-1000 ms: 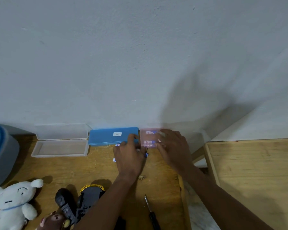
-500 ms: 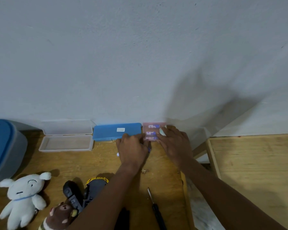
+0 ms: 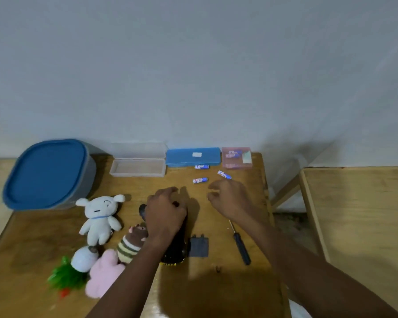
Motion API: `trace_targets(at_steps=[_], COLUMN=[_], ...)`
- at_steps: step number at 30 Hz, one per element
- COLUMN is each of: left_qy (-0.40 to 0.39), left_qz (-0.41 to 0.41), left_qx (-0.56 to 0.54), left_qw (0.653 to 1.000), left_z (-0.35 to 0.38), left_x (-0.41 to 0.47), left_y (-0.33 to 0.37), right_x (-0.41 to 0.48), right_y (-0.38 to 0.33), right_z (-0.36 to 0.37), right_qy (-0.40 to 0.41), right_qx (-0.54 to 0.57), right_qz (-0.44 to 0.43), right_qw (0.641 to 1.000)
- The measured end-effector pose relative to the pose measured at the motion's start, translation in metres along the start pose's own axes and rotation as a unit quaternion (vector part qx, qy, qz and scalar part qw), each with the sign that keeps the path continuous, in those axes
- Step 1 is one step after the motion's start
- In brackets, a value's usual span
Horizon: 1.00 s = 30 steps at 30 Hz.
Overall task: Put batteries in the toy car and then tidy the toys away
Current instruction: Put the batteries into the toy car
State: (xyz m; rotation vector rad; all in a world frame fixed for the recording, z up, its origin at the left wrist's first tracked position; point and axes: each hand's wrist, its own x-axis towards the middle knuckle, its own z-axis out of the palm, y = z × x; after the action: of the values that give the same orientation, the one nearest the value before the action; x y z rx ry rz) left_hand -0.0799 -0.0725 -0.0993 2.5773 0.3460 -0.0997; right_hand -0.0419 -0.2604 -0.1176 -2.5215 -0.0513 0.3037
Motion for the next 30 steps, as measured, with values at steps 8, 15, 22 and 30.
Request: trace_targets(at_steps=[8,15,22,30], left_qy=[-0.030,-0.057,-0.142,-0.182], left_qz=[-0.010,-0.009,-0.073,-0.246], left_qx=[0.172,0.114,-0.340,-0.567], left_qw=[0.985,0.992,0.927,0.764], left_z=[-0.014,-0.009,-0.029,-0.022], left_x=[-0.042,-0.039,-0.038,-0.012], left_y=[-0.050,-0.059,-0.039,-0.061], right_x=[-0.040,-0.038,-0.026,0.020], right_y=[-0.057,-0.056,-0.044,-0.045], right_z=[0.048,0.069,0.047,0.034], right_qy=[-0.045,-0.130,-0.196,0.062], right_qx=[0.120,0.395,0.531,0.127], right_qz=[0.052,0.218,0.179,0.026], right_qw=[0.990,0.883,0.805,0.990])
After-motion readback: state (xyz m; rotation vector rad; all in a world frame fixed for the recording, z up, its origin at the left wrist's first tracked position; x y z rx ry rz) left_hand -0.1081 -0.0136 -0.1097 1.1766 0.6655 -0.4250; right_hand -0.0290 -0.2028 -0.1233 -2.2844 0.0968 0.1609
